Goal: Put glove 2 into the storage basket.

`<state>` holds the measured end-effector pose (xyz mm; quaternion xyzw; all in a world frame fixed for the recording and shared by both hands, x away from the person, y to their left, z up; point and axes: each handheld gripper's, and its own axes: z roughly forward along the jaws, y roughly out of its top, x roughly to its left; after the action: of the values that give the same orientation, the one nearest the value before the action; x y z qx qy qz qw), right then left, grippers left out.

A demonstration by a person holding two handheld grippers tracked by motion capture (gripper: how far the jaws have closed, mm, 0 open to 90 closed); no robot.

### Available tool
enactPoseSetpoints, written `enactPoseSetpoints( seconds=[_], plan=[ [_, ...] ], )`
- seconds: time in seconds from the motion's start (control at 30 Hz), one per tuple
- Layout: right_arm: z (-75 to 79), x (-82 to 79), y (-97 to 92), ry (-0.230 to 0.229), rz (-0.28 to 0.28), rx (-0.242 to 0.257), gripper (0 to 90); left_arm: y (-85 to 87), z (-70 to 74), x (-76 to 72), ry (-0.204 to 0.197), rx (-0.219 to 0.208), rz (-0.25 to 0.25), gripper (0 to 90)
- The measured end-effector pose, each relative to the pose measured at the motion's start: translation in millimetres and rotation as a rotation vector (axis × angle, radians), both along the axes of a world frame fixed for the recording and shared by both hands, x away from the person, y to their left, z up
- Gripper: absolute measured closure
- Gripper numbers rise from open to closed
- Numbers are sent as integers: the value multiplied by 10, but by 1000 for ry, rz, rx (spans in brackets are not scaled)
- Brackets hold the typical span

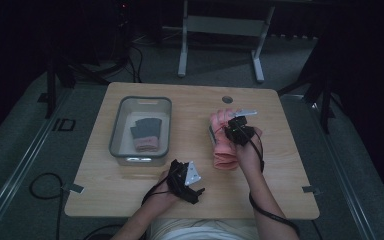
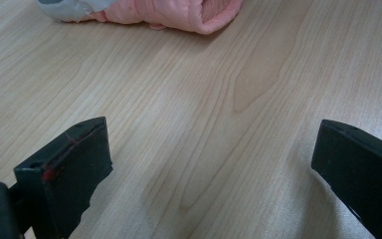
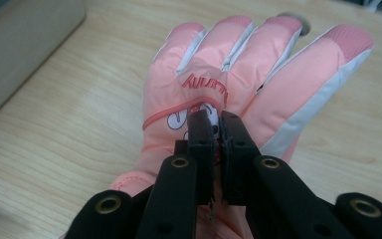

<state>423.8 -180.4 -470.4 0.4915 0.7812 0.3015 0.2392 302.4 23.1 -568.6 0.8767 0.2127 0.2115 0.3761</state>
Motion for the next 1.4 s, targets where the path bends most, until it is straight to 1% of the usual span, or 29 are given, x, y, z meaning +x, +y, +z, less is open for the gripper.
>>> enactPoseSetpoints(
  seconds=[0.1, 0.13, 0.3, 0.5, 0.63, 0.77, 0.83, 0.87, 0.9, 0.93, 0.97, 1.0, 1.07, 1.13, 1.17, 1.23, 1.3, 1.33, 1.4],
  plan=[
    [-79, 29, -18, 21, -4, 4, 846, -1, -4, 2, 2, -2, 0, 17],
    [-98, 37, -23, 27, -3, 3, 844, -1, -4, 3, 2, 5, -4, 17],
    [-187, 66, -22, 60, 26, 6, 834, -3, -3, 0, 2, 11, -5, 17],
    [-205, 49, -47, 67, 45, 10, 817, -7, -6, -1, 3, 11, -6, 17],
    [-217, 66, -42, 65, 60, 9, 759, -9, -6, -2, 2, 13, -5, 17],
    [-147, 41, -45, 50, 74, 20, 675, -8, -5, 0, 2, 12, -5, 17],
    [-85, 12, -54, 31, 83, 25, 622, -7, -4, 0, 8, 12, -4, 17],
    [-56, -1, -63, 22, 95, 29, 599, -7, -3, 1, 8, 9, -5, 17],
    [-33, -12, -69, 21, 108, 32, 578, -6, -1, 0, 9, 9, -6, 17],
    [-33, -12, -69, 21, 108, 32, 578, -6, -1, 0, 9, 9, -6, 17],
    [-13, -21, -80, 18, 116, 31, 562, -10, -3, -3, 9, 1, -3, 17],
    [20, -35, -117, 14, 128, 51, 502, -10, -3, -3, 9, 2, -3, 17],
    [48, -47, -156, 0, 127, 59, 432, -11, -3, -2, 11, 2, -1, 17],
    [69, -48, -210, 10, 135, 100, 337, -13, -3, 1, 13, -1, 1, 17],
    [77, -49, -235, 11, 141, 113, 291, -11, -3, 3, 14, 1, 1, 17],
    [95, -63, -283, 0, 149, 135, 253, -8, 1, 7, 20, -2, 3, 17],
    [114, -70, -341, -4, 157, 174, 219, -7, 6, 11, 22, -7, 6, 17],
    [123, -74, -363, 2, 161, 188, 196, -9, 11, 12, 25, -9, 8, 17],
    [141, -83, -400, 6, 169, 202, 171, -12, 30, 9, 21, -9, 7, 17]
  ],
)
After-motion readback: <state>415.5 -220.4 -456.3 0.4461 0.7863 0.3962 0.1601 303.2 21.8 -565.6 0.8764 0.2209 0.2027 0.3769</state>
